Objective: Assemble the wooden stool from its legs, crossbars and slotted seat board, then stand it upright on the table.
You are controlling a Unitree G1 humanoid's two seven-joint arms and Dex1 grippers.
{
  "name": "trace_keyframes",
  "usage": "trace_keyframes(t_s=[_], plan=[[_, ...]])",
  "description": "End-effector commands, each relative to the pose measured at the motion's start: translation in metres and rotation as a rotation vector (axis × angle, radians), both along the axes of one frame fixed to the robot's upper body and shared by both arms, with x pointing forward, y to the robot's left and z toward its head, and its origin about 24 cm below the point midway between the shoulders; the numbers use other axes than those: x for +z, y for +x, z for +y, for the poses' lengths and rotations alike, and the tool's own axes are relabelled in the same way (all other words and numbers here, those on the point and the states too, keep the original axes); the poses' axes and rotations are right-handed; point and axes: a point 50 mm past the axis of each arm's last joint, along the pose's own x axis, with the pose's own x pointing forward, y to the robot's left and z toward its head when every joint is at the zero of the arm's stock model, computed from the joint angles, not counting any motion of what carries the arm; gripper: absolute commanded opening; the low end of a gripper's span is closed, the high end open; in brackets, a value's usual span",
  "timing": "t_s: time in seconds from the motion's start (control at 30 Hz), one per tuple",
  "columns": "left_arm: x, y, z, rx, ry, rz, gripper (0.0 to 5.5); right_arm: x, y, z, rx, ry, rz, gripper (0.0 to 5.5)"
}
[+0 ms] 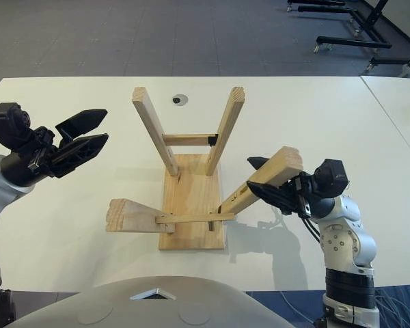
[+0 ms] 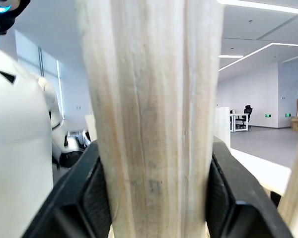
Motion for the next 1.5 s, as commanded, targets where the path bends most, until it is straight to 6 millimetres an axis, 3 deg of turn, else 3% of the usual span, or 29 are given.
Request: trace_keyframes(t_s=[0.03,0.23,0.33,0.5,0.77,0.93,1.1,1.27,1.33,1.5], plan=[[-0.001,0.002,0.006,0.031,0.037,-0.005,4.32,-0.010,-0.002,0.001,-0.008,-0.072,0.003,2.06],[-0.008,0.000,0.006,0.033,0.042,0.012,4.32,-0.013,-0.002,-0.005,0.041,-0.009,0.100,2.06],[-0.025,0.008,0.011,0.068,0.105,0.078,4.32,-0.012,0.006,-0.011,-0.010,-0.014,0.072,2.06],[-0.052,0.012,0.022,0.128,0.258,0.155,4.32,0.000,0.027,-0.044,-0.179,0.042,0.048,2.05],[-0.060,0.013,0.015,0.102,0.301,0.159,4.32,-0.060,0.009,-0.061,-0.221,-0.055,0.251,2.05],[-0.061,0.015,0.012,0.095,0.309,0.154,4.32,-0.074,0.001,-0.066,-0.220,-0.110,0.293,2.05],[-0.061,0.017,0.013,0.106,0.310,0.150,4.32,-0.049,0.022,-0.057,-0.184,-0.061,0.181,2.05],[-0.061,0.019,0.015,0.124,0.302,0.135,4.32,-0.009,0.042,-0.031,-0.092,-0.034,0.001,2.05],[-0.057,0.018,0.019,0.144,0.292,0.121,4.32,0.010,0.044,-0.029,-0.058,-0.041,-0.060,2.05],[-0.056,0.014,0.025,0.195,0.282,0.106,4.32,0.037,0.047,-0.030,0.075,-0.142,-0.097,2.05]])
